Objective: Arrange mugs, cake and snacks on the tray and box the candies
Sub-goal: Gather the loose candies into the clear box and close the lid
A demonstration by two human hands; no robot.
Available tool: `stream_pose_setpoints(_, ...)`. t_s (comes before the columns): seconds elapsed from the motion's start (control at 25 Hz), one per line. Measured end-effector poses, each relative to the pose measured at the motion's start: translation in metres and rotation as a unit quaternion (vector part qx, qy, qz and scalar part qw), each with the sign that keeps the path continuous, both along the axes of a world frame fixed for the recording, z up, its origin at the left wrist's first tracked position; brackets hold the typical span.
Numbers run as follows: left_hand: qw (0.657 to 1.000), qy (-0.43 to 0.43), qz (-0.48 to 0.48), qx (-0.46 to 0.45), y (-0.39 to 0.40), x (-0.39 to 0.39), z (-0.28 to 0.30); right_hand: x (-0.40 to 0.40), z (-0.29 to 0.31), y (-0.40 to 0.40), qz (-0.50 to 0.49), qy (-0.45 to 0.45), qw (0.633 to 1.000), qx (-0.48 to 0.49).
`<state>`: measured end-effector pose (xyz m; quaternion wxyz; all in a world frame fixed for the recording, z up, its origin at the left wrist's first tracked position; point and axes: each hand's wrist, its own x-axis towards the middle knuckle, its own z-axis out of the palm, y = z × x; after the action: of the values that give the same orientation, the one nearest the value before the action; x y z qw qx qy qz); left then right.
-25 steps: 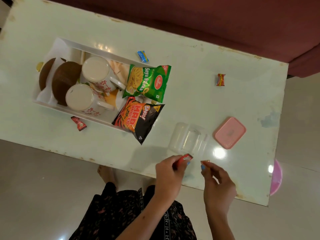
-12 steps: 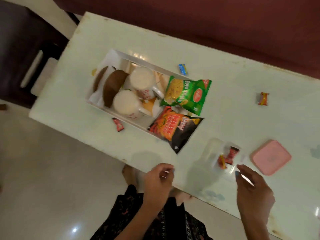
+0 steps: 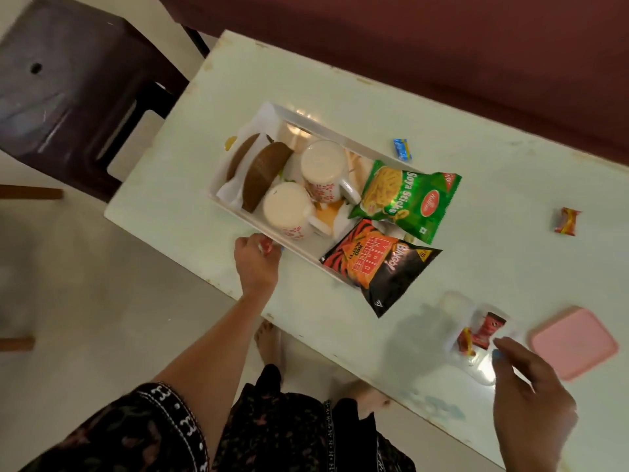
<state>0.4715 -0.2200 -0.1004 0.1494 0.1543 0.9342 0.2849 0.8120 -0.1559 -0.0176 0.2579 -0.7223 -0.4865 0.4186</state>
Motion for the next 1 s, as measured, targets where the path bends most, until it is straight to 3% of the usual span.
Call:
stream_pose_setpoints(0.28, 0.994, -0.038, -0.099, 0.010, -0.039, 0.072, 0.006, 0.006, -0.003, -0.001, -0.022, -0.018, 0.999, -0.015)
stream_pose_setpoints(0.48, 0.963, -0.209, -0.171, -0.010, -0.054, 0.165, 0.046, 0.014, -0.013, 0.001, -0.038, -0.011, 0.999, -0.028)
stream_pose_setpoints(0.6, 0.916, -0.320, -0.232, 0.074, -0.018, 0.222, 0.075, 0.021, -0.016, 0.010, -0.049, -0.015, 0.998, -0.036)
stream_pose_setpoints(0.72, 0.901, -0.334, -0.240, 0.134, 0.030, 0.254, 0.085, 0.028, -0.014, 0.029, -0.044, -0.026, 0.998, -0.024)
stream_pose_setpoints(0.88, 0.901, -0.331, -0.242, 0.144, 0.061, 0.257, 0.083, 0.034, -0.014, 0.076, -0.017, -0.056, 0.998, 0.011)
stream_pose_setpoints(1.0, 0.906, -0.332, -0.232, 0.126, 0.053, 0.247, 0.081, 0.034, -0.023, 0.126, 0.058, -0.086, 0.994, 0.032)
